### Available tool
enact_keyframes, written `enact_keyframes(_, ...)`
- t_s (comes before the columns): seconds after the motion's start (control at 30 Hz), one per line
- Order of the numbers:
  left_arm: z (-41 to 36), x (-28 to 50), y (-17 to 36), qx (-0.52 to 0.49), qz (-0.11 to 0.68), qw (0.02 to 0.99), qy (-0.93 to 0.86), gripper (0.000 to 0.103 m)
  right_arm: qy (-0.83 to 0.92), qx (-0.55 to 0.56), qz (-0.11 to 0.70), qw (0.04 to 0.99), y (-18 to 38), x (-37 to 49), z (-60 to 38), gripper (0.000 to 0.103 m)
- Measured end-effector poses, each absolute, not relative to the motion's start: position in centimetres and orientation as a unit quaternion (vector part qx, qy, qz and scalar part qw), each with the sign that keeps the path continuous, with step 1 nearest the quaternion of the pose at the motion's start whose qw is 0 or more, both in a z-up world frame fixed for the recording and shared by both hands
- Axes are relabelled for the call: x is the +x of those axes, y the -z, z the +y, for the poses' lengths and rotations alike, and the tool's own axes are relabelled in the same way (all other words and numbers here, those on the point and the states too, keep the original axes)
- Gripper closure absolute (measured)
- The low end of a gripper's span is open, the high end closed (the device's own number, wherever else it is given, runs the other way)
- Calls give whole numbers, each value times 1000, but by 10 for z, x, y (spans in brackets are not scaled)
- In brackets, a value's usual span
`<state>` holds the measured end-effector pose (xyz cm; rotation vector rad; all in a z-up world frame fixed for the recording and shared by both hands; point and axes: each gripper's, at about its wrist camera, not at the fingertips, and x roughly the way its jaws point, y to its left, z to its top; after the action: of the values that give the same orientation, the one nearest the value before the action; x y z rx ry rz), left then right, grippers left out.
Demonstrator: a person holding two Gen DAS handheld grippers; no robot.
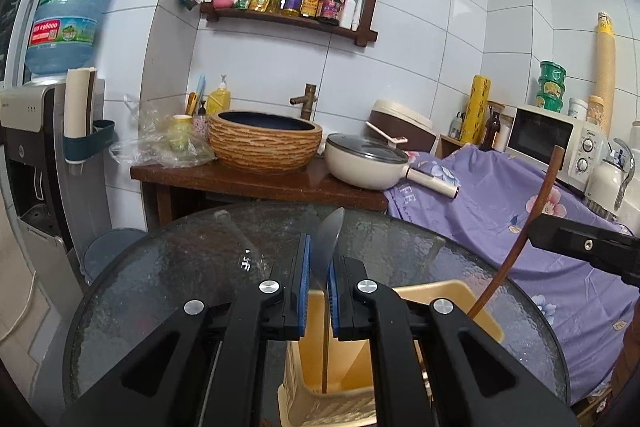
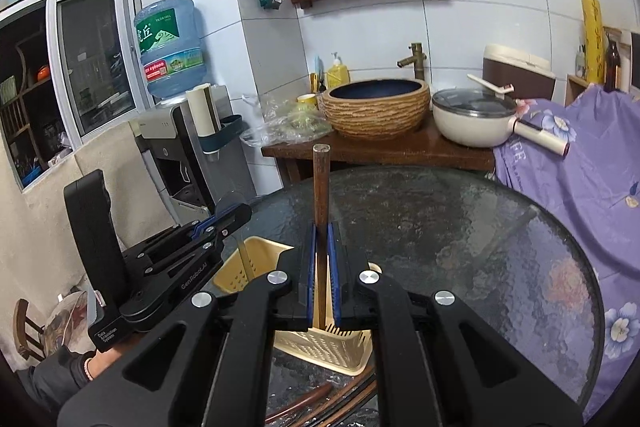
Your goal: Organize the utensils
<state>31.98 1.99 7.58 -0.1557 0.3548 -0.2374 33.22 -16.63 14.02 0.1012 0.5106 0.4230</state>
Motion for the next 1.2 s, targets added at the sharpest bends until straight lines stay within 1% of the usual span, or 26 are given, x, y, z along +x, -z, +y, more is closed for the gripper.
enact_keyframes(0.1, 20, 316, -71, -77, 181, 973, 121, 95, -202, 56, 247, 946, -138, 335, -170, 96)
enact_keyframes(0.13, 19, 315, -70, -72, 180, 973, 121, 93, -201, 59, 247, 946, -137, 336, -171, 96)
enact_keyframes(0.2, 15, 311, -70, -55, 178, 976, 116, 79, -195, 65, 252, 946, -135, 339, -175, 96)
enact_keyframes(0.23, 14, 309, -71, -47, 175, 977, 110, 56, -190, 69, 256, 945, -132, 341, -177, 96)
enact_keyframes(0.27, 14, 306, -72, -44, 170, 979, 107, 39, -185, 71, 260, 945, -130, 343, -178, 95)
enact_keyframes(0.3, 15, 301, -73, -44, 157, 981, 103, 36, -181, 73, 262, 945, -128, 344, -179, 92)
enact_keyframes(0.33, 15, 297, -76, -44, 148, 982, 105, 35, -178, 76, 263, 945, -126, 345, -181, 88)
enact_keyframes(0.37, 14, 295, -77, -43, 148, 982, 107, 31, -173, 78, 264, 946, -123, 345, -184, 71)
enact_keyframes(0.4, 14, 293, -79, -41, 149, 982, 111, 28, -168, 83, 264, 946, -121, 345, -186, 49)
enact_keyframes(0.43, 14, 290, -79, -41, 150, 982, 111, 22, -165, 91, 263, 946, -119, 344, -189, 44)
enact_keyframes(0.5, 15, 286, -79, -40, 149, 982, 108, 19, -160, 106, 260, 946, -115, 341, -195, 44)
enact_keyframes(0.57, 17, 282, -77, -40, 151, 982, 108, 12, -161, 106, 264, 945, -112, 339, -197, 43)
enact_keyframes(0.63, 18, 278, -74, -38, 159, 982, 99, 8, -158, 105, 268, 945, -108, 336, -200, 42)
enact_keyframes(0.7, 21, 273, -70, -38, 168, 981, 90, 7, -155, 101, 267, 946, -102, 328, -202, 38)
enact_keyframes(0.9, 29, 259, -57, -49, 210, 973, 87, 7, -142, 75, 260, 952, -86, 300, -203, 36)
enact_keyframes(1.2, 29, 236, -24, -31, 259, 962, 74, 7, -136, 37, 307, 941, -42, 271, -195, 35)
